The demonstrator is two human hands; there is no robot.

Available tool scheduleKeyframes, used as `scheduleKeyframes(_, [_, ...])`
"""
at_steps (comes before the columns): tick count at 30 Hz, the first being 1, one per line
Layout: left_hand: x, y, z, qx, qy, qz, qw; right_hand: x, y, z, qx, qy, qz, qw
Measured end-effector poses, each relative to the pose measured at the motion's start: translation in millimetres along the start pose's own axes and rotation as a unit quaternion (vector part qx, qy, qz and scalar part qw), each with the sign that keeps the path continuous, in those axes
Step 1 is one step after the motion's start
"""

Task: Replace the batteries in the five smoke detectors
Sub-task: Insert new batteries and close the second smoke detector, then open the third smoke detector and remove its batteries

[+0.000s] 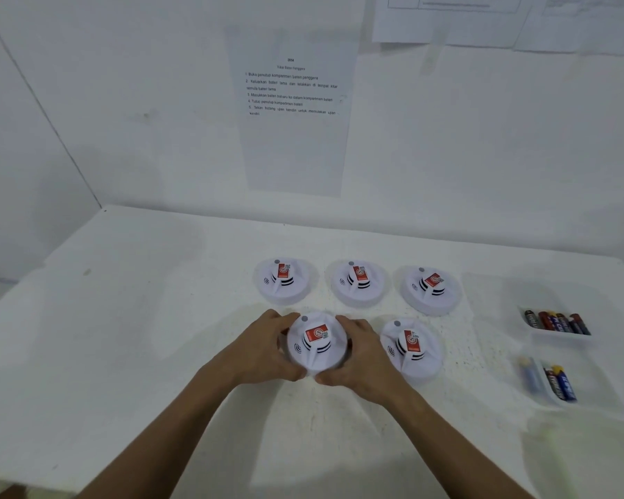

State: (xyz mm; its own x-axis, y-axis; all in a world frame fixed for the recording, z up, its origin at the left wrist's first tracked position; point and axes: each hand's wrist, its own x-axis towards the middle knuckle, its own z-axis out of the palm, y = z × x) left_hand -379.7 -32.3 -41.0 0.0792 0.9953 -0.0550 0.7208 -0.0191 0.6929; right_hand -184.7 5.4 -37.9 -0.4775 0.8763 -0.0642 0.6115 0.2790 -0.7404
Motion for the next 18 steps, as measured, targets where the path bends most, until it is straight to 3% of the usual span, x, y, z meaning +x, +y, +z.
scheduleKeyframes(9, [-1.5,5.0,-18.3,0.005,-0.032,-0.057,0.998,2.8,-11.7,-14.8,-0.020,-0.050,0.006,0.999])
scheduleKeyframes(14, [11.3,14.8,-58.2,0.025,0.070,-0.058,0.996,37.8,-34.7,-39.0,0.011,-0.028,-0.018,0.999])
scheduleKeyframes(18, [34.9,15.0,-82.7,0.036,0.064,-0.079,0.994,77.5,-55.0,-42.6,0.004,-0.046,-0.034,0.998])
